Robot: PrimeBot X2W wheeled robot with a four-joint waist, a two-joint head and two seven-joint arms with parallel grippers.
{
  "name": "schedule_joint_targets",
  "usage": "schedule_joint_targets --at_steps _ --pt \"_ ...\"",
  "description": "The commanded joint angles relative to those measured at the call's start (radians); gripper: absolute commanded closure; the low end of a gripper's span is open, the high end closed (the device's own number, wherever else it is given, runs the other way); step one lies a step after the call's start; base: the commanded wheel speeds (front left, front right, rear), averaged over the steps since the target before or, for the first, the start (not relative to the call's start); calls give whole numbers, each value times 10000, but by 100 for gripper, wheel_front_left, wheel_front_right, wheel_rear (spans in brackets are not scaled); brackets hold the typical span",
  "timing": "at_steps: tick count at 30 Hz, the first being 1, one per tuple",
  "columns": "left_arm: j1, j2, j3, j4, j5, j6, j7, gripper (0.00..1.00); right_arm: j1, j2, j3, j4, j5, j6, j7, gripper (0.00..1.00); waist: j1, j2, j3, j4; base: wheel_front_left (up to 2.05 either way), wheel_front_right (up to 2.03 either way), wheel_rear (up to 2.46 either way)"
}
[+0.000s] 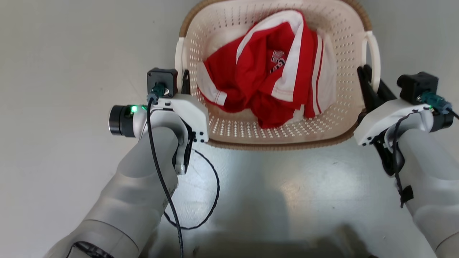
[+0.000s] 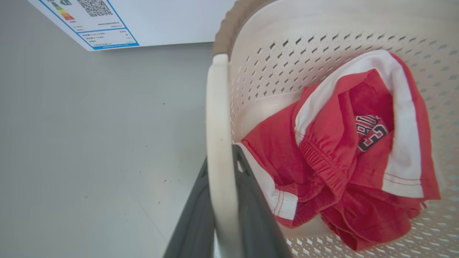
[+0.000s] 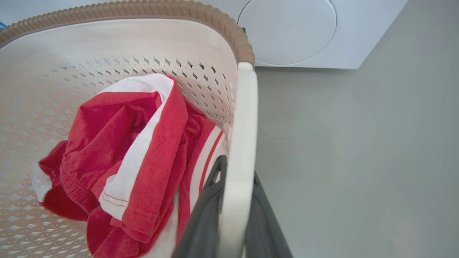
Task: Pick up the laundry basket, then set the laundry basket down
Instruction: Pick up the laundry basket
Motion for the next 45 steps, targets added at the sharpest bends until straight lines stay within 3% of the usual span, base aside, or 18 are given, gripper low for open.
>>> schedule_joint_targets --at_steps 1,20,36,45 --pt "284 200 15 -4 -82 -76 -65 100 374 102 352 67 111 62 -78 100 -1 0 -378 -90 0 0 0" --pt "1804 200 -1352 1660 -1593 -873 170 100 1078 831 2729 2310 2141 62 356 100 -1 0 -3934 -714 0 0 0" --pt "3929 200 -2011 2304 -2595 -1392 481 100 2606 1428 3754 3355 3338 62 1386 100 -1 0 -7332 -977 0 0 0" --pt "4657 200 -2289 2411 -2940 -1624 685 100 3104 1685 4124 3521 3660 62 1702 100 -1 0 -8457 -986 0 0 0"
